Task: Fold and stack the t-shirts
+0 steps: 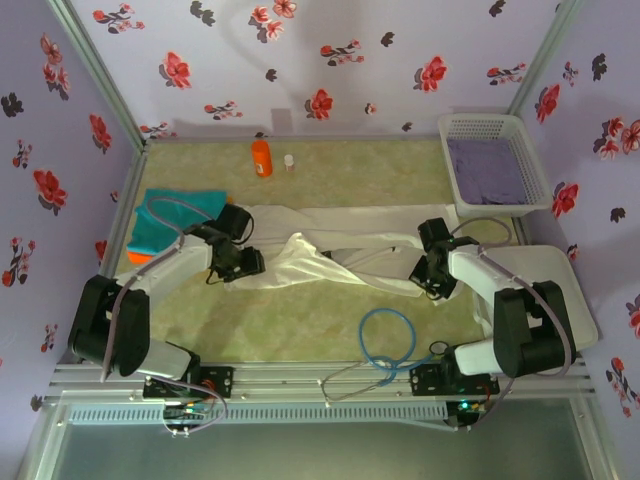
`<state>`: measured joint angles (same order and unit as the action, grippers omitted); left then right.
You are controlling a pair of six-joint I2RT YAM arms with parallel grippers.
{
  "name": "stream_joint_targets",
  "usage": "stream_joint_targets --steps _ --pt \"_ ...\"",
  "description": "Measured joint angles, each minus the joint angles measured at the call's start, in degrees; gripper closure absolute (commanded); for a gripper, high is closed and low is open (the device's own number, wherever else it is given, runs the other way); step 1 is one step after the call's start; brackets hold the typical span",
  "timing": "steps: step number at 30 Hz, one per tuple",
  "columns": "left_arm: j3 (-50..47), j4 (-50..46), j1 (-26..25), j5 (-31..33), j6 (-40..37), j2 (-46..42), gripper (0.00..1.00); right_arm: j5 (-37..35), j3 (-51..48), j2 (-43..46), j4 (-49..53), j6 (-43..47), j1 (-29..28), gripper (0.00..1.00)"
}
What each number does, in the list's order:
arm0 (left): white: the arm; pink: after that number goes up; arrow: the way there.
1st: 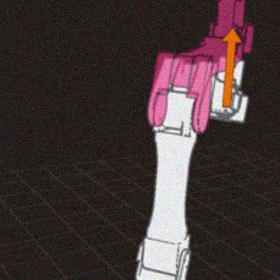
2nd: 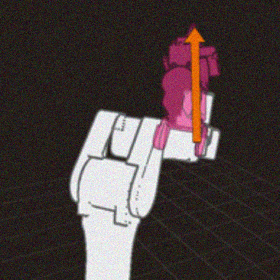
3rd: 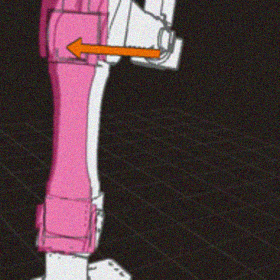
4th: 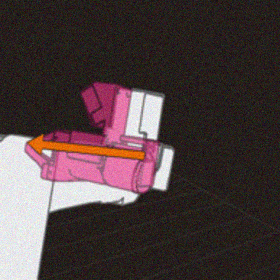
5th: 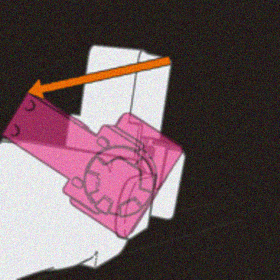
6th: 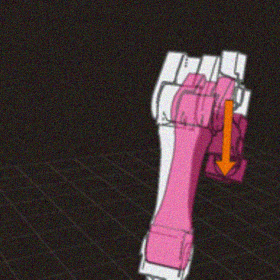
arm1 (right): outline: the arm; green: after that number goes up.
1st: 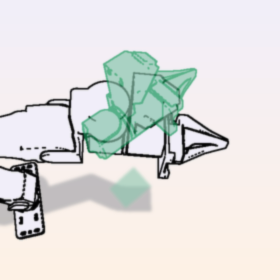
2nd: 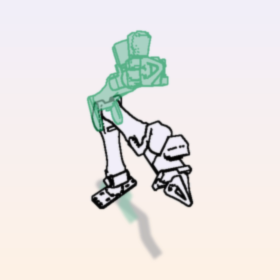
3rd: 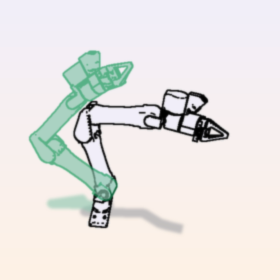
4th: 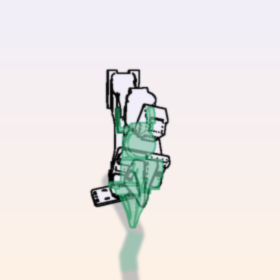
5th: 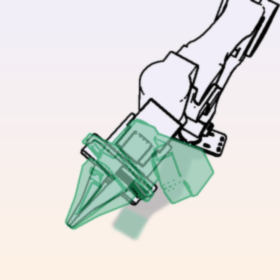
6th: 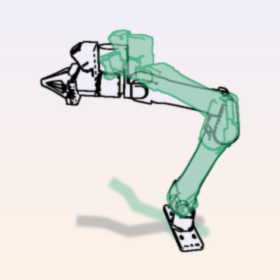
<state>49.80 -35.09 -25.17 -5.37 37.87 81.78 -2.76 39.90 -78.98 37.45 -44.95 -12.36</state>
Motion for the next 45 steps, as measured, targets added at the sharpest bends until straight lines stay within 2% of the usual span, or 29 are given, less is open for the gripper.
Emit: stream_joint_targets --steps 9,22,25,29,32,36,41,45 --pt "-3.7 10.6 4.8 -3.3 4.8 0.4 0.55 0.0 0.0 0.0 0.0 0.0 0.0 1.00" --pt "-5.1 17.4 5.3 -6.6 7.7 4.2 0.67 0.0 0.0 0.0 0.0 0.0 0.0 1.00" --pt "-5.6 18.1 5.3 -6.9 8.3 4.5 0.73 0.0 0.0 0.0 0.0 0.0 0.0 1.00" --pt "-5.8 18.5 5.3 -7.0 8.5 4.7 0.77 0.0 0.0 0.0 0.0 0.0 0.0 1.00" --pt "-5.8 18.6 5.4 -7.1 8.7 4.7 0.84 0.0 0.0 0.0 0.0 0.0 0.0 1.00" --pt "-5.8 18.6 5.6 -7.4 8.7 4.7 0.98 0.0 0.0 0.0 0.0 0.0 0.0 1.00" --pt "-5.4 17.4 5.6 -7.5 8.5 3.8 1.00 0.0 0.1 0.3 0.1 0.9 0.1 0.89" --pt "-4.0 16.1 5.7 -7.6 8.1 2.8 1.00 -0.1 1.1 1.7 0.8 2.1 1.1 0.61"
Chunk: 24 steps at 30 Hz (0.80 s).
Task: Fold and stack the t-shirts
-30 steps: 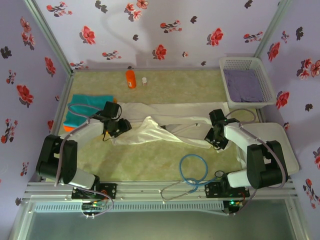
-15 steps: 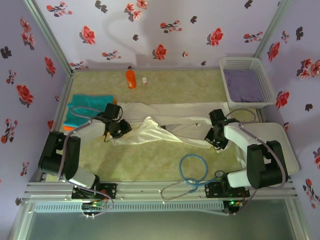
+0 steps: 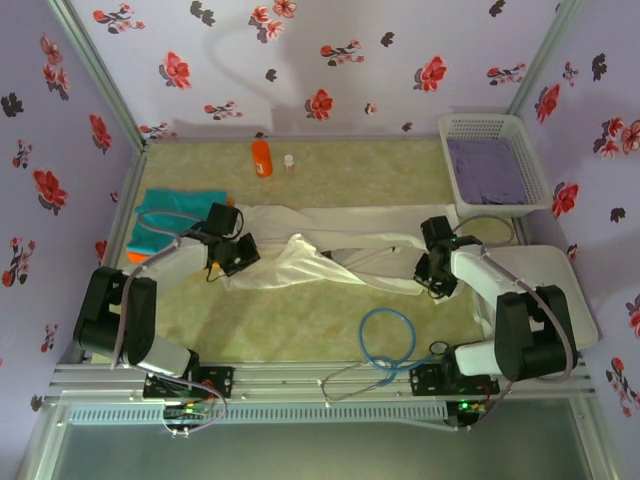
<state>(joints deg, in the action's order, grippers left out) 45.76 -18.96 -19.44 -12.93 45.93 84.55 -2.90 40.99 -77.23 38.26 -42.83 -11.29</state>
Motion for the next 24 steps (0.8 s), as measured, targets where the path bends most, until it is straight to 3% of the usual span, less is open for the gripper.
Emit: stream_joint_targets --steps 4,12,24 --pt "0.8 -0.2 0.0 0.0 -0.5 -0.1 1.00 -0.1 1.0 3.0 1.0 1.2 0.4 0.51" --pt "0.8 -1.3 0.3 0.0 -1.6 -0.2 1.00 -0.7 -0.5 13.3 5.5 -1.2 0.4 0.62" --pt "1.1 -2.8 1.2 0.0 -3.1 -0.9 1.00 -1.4 -9.2 16.9 10.7 -7.3 0.4 0.58"
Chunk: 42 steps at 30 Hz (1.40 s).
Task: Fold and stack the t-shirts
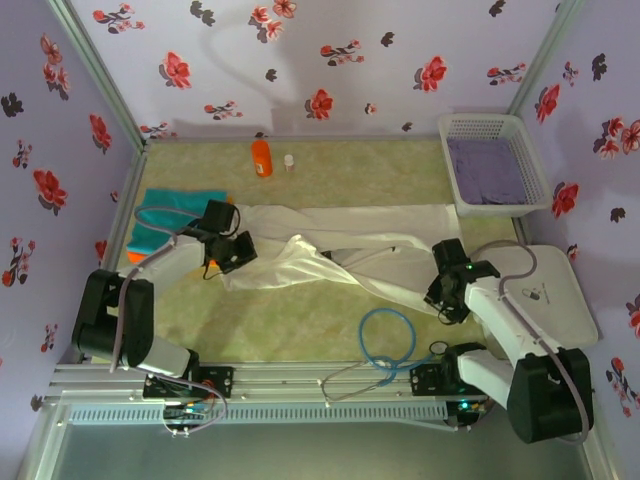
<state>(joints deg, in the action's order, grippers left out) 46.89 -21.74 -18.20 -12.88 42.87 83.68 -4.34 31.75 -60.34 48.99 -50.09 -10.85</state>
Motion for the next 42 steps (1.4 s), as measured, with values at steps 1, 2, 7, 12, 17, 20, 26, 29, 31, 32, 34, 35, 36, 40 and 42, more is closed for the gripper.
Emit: stream_joint_targets --steps 1,2,7,12,17,20,26,29,31,32,34,35,36,40,42 --pt "0.0 0.0 0.0 0.0 0.0 -0.2 1.00 0.1 -0.7 -0.9 -0.6 -0.5 0.0 0.59" --pt "0.0 -0.1 0.0 0.0 -0.2 -0.4 1.00 0.3 -1.2 -1.8 -1.1 -0.8 0.0 0.59" --pt "0.4 -0.7 0.1 0.0 -0.6 -1.3 1.00 0.5 -2.2 -5.3 -3.4 -1.7 0.0 0.61" --pt "0.7 -1.5 0.1 0.0 -1.0 -2.4 1.00 0.5 -2.4 -6.0 -5.7 -2.5 0.0 0.66" --pt "0.7 -2.0 0.1 0.0 -1.1 -3.6 1.00 0.4 -2.1 -6.2 -5.6 -2.7 0.0 0.66" --pt "0.7 -2.8 0.1 0.0 -1.1 -4.4 1.00 0.2 -1.7 -5.6 -5.4 -2.7 0.0 0.65" --pt "0.7 -3.2 0.1 0.0 -1.1 -5.7 1.00 -1.7 0.8 -1.8 -3.9 -2.4 0.0 0.61" --pt "0.7 -3.2 0.1 0.0 -1.1 -5.7 1.00 -2.1 0.8 -1.9 -3.7 -2.5 0.0 0.61" --pt "0.7 -3.4 0.1 0.0 -1.2 -5.7 1.00 -2.0 0.3 -3.1 -4.3 -2.5 0.0 0.62" --pt "0.7 -3.6 0.1 0.0 -1.2 -5.7 1.00 -1.8 -0.1 -3.8 -4.6 -2.5 0.0 0.63" --pt "0.8 -3.9 0.1 0.0 -1.2 -5.9 1.00 -1.4 -1.2 -5.6 -5.5 -2.5 0.0 0.66" --pt "0.8 -4.0 0.1 0.0 -1.2 -6.1 1.00 -1.4 -1.6 -6.4 -5.9 -2.5 0.0 0.68" --pt "0.8 -4.1 0.1 0.0 -1.2 -6.4 1.00 -1.4 -1.9 -7.1 -6.1 -2.5 0.0 0.69" --pt "1.0 -4.7 0.1 0.0 -1.2 -7.9 1.00 -1.4 -1.8 -7.4 -7.1 -2.5 0.0 0.77" --pt "1.3 -5.4 0.1 0.0 -1.3 -8.5 1.00 -1.4 -1.7 -7.5 -7.5 -2.5 0.0 0.83"
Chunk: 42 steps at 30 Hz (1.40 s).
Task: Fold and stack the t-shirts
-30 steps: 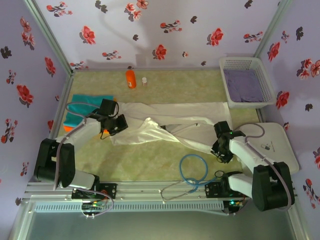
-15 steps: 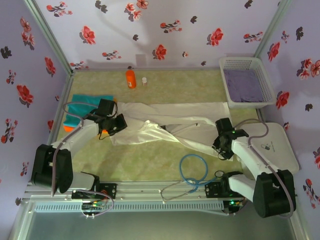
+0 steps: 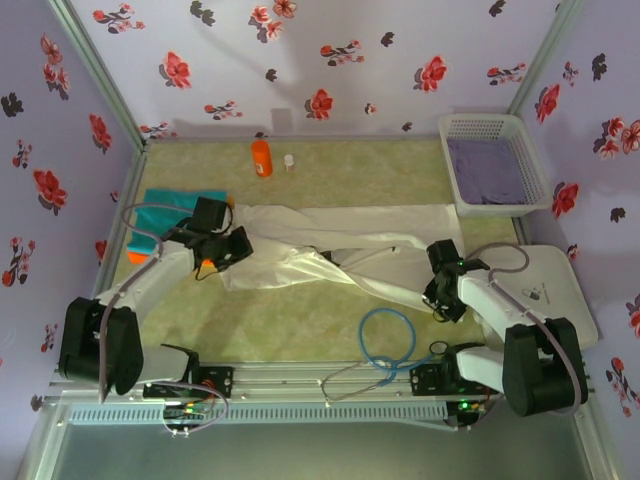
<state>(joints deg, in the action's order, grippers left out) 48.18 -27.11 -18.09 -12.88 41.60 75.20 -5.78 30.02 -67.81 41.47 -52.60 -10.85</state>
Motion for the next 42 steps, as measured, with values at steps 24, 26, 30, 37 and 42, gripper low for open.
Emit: stream_joint_targets --steps 24,26,30,37,42 --pt "2.9 -28.9 -5.3 0.0 2.4 -30.4 1.00 3.3 8.7 9.4 13.8 4.7 0.5 1.00" --pt "2.8 -30.3 -5.7 0.0 4.2 -32.8 1.00 3.3 9.8 10.3 15.3 5.1 0.6 1.00" --pt "2.8 -32.0 -5.8 0.0 6.4 -34.0 1.00 3.2 12.5 11.1 17.9 6.4 1.9 1.00" --pt "5.9 -32.3 -5.8 1.0 5.6 -26.7 1.00 2.9 16.1 9.8 19.5 9.3 4.2 1.00" --pt "11.3 -32.3 -5.4 2.6 1.9 -19.3 1.00 2.2 20.9 2.3 19.2 13.2 4.5 1.00"
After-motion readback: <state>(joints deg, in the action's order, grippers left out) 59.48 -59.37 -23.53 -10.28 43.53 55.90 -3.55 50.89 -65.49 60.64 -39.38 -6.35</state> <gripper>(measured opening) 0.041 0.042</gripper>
